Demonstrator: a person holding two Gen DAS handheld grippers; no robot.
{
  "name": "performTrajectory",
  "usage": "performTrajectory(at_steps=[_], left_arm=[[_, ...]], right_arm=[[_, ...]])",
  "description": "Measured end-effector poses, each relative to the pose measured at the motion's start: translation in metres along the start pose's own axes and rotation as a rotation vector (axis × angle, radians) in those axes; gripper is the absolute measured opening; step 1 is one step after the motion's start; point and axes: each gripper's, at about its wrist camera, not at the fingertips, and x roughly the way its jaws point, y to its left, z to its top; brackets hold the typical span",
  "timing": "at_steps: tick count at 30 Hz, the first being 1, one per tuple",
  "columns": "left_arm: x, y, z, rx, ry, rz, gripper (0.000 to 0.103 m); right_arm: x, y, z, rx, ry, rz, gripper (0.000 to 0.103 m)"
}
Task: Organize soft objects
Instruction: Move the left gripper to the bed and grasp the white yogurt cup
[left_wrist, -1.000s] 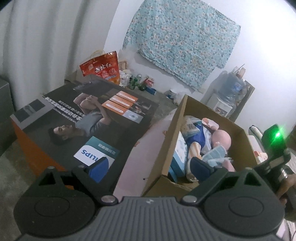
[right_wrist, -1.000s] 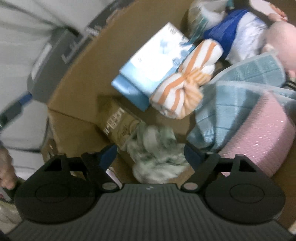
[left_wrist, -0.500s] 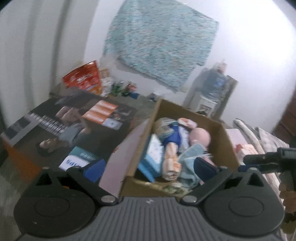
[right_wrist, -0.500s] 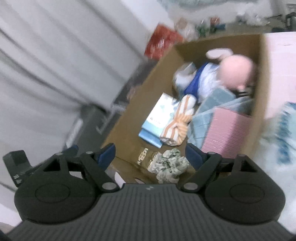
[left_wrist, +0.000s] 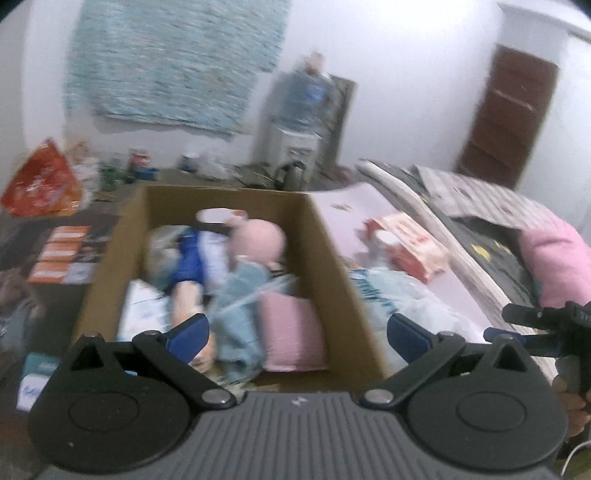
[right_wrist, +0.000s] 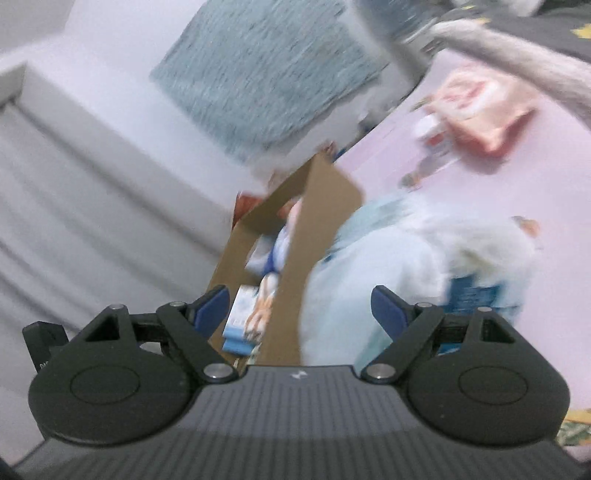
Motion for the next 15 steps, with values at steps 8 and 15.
performTrajectory(at_steps=[8,15], left_arm=[[0.071,-0.075,0.051,0.172,0.082,-0.047,0.103],[0.164,-0.129,0.104,0.089,0.244,-0.111,0.103]], right_arm=[[-0.004,-0.031,0.011,-0.031,-0.114,-0.048,0.084],[0.027,-0.053,0.033,-0.043,-0.127,-0.046,0.083]])
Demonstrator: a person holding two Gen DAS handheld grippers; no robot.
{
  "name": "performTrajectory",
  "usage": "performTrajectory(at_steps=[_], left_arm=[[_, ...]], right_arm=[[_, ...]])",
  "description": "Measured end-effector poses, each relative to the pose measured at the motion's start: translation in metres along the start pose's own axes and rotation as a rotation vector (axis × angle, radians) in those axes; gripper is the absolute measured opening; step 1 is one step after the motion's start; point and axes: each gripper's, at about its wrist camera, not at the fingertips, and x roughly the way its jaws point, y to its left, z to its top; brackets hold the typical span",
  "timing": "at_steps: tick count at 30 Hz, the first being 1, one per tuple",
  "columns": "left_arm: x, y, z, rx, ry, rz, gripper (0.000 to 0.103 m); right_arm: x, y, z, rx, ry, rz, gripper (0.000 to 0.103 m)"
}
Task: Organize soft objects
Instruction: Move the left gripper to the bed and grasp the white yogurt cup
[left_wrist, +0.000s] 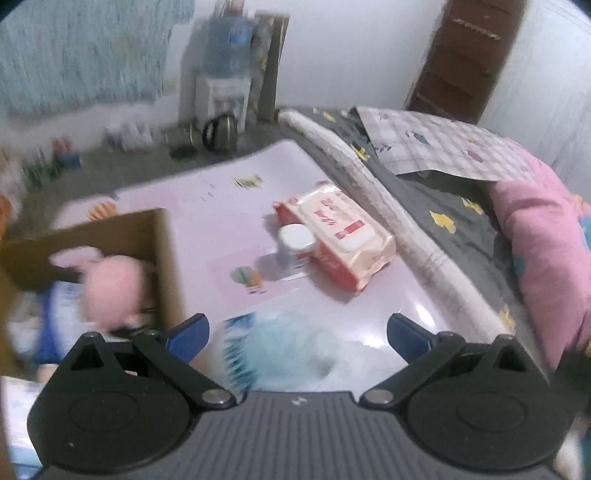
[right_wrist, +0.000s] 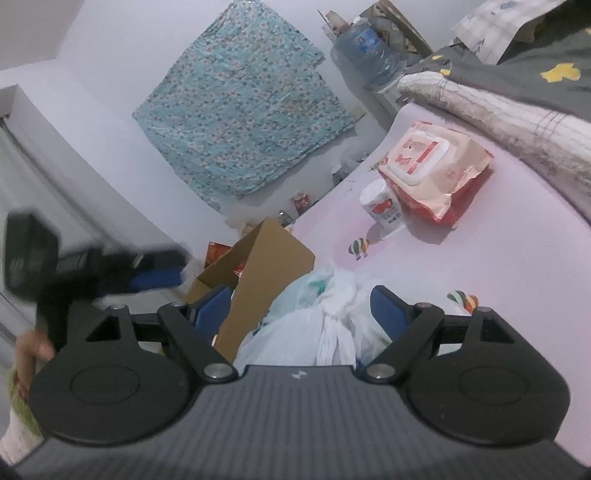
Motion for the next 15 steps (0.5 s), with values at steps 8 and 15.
performTrajectory(at_steps=[8,15], left_arm=[[0.136,-0.006,0.069,-0.281,0.231,0.025,0.098],[0.206,-0.015,0.096,-0.278,0.245,0.126,0.083]], right_arm=[[0.024,-0.023,0.011,-0.001,-0.003,-0.005,0.082],[0.025,-0.053,0.015,0.055,-0.009,-0.012,0.082]])
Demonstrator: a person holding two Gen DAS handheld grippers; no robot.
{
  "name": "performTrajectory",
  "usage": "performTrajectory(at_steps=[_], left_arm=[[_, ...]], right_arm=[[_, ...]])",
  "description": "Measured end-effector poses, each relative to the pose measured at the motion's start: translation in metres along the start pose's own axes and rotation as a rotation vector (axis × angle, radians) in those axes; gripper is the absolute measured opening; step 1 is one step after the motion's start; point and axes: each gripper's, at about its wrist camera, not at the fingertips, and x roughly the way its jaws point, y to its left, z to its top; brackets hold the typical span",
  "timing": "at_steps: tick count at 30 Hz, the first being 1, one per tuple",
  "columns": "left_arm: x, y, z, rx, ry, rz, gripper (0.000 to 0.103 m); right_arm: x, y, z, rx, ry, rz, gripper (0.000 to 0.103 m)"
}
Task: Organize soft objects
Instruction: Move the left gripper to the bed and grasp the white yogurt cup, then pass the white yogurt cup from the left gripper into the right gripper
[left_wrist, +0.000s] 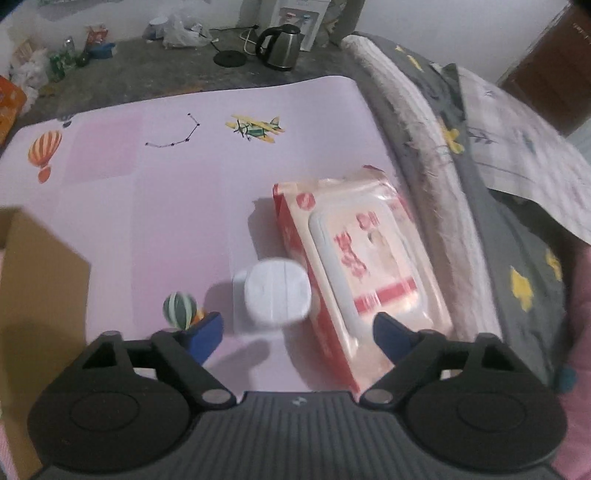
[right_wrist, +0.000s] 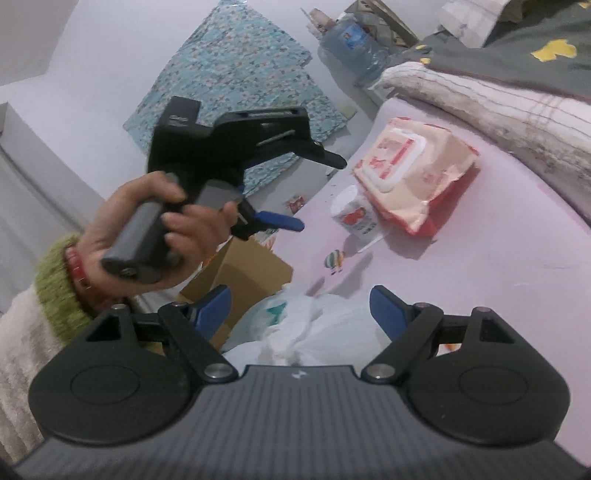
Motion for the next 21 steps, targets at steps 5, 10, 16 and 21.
performTrajectory(at_steps=[5,10,16,21], left_arm=[[0.026,-0.001,0.011,-0.016,0.017,0.037,0.066],[0.035,0.007,0.013,-0.042,0.015,0.040,0.055],[0.035,0.014,0.013,-0.046,-0.003,0.019,0.052],[0.036,0.015,0.011,-0.044,-0.013,0.014,0.049]], right_arm=[[-0.001,-0.014,0.003,0.024,-0.003,-0.009,0.083],[0.000,-0.017,0.003,0.027,0.002,-0.010,0.083],[0.002,-0.017,0.000,0.035,0.009,-0.006,0.083],[0.001,-0.017,-0.001,0.044,0.011,-0.019,0.083]])
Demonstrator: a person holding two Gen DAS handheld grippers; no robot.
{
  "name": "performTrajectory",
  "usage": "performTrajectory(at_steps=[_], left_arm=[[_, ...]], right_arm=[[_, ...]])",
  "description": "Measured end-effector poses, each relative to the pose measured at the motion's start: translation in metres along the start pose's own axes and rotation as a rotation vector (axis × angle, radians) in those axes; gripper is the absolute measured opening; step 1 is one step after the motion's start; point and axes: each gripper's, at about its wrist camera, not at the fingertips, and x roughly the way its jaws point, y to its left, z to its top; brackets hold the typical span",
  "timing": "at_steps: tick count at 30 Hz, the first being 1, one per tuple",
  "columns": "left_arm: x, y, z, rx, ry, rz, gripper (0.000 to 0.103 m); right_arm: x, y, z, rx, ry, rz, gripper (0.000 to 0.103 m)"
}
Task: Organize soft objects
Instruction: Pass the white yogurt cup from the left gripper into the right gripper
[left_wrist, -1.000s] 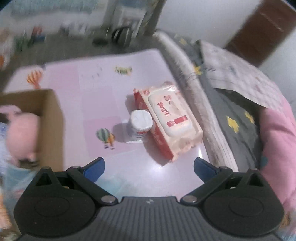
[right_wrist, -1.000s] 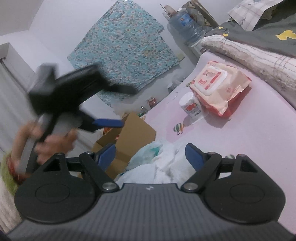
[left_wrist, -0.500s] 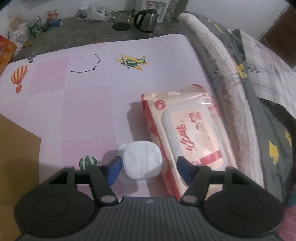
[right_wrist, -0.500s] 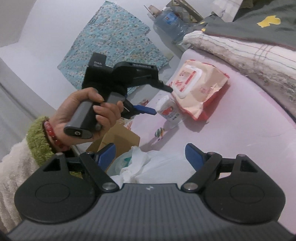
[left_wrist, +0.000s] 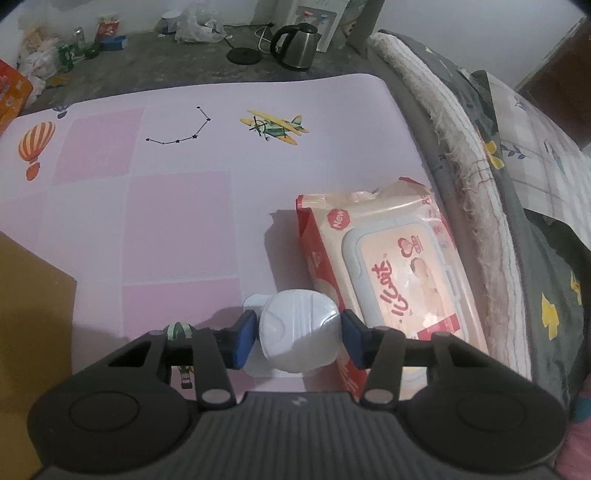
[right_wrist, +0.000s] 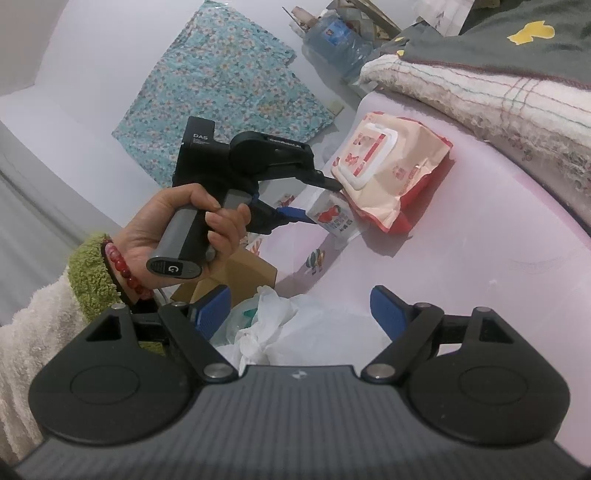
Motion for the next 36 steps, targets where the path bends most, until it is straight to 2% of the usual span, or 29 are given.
performTrajectory(at_steps=[3,8,13,18,24,30,36], left_arm=[[-0.006,0.006,-0.006,-0.017,0.007,0.000,0.048],[-0.030,0.011,-0.016,-0.008,0.000,-0.057,0.048],[-0.077,0.007,-0.032,0.037,-0.039,-0.143,0.048],[-0.129,0.004,-0.061,0.072,-0.067,-0.271,0.048],[-0.175,0.008,-0.098,0.058,-0.053,-0.440,0.048],[-0.205,0.011,-0.133,0.049,-0.058,-0.560,0.048],[-0.223,0.020,-0.164,0.044,-0.065,-0.618,0.047]], right_arm=[[-0.002,-0.001,0.000,0.005,-0.002,-0.008,0.083],[-0.007,-0.002,-0.001,0.032,-0.009,0.003,0.083],[-0.016,-0.011,-0.002,0.140,-0.043,0.096,0.083],[-0.030,-0.030,0.000,0.330,-0.115,0.269,0.083],[-0.023,-0.058,-0.009,0.647,-0.176,0.554,0.086],[0.006,-0.055,-0.021,0.809,-0.108,0.710,0.088],[0.021,-0.045,-0.036,0.933,-0.086,0.895,0.088]])
